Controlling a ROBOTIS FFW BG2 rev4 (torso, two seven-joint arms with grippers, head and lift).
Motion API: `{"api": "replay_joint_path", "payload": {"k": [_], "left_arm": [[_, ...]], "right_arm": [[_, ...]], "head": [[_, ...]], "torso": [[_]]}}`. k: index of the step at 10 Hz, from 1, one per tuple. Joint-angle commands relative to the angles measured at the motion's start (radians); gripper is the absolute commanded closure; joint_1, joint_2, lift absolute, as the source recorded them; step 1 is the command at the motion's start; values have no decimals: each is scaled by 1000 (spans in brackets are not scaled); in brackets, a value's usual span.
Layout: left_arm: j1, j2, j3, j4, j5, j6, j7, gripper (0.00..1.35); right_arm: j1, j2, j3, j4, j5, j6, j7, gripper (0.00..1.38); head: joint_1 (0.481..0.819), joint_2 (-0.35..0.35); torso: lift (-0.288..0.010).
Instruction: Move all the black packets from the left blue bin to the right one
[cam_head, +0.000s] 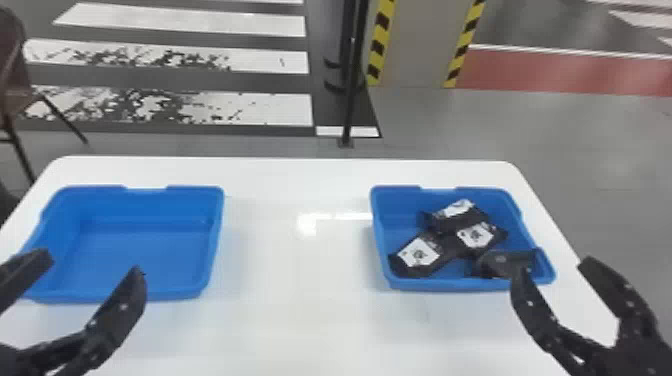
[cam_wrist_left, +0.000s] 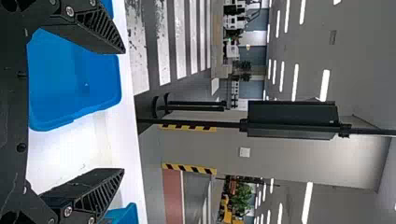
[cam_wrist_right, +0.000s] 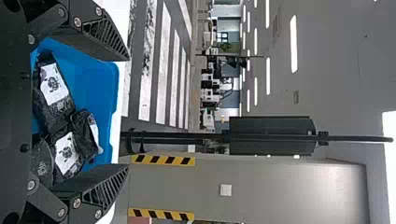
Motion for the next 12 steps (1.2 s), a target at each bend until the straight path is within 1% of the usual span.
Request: {"api": "replay_joint_path", "payload": {"k": [1,2,4,6,12], "left_arm": [[2,1,3,0,3,1,0,140],[2,-1,5,0,-1,-2,-2,140],[4,-13,13,0,-1,-7,-6,140],[2,-10,11,0,-1,1,-9,140],[2,-15,7,0,-1,11,-17,140]], "right_arm": [[-8,1,-1,6,-4,0,0,226],[-6,1,1,4,-2,0,0,226],[-6,1,7,-1,-13,0,0,228],[-6,1,13,4,-15,0,0,228],[-1,1,23,-18,-43,0,0,229]], "head": [[695,-115],[695,-115],[695,-113],[695,-102],[695,-97]], "torso": [[-140],[-140],[-140],[-140],[-140]]}}
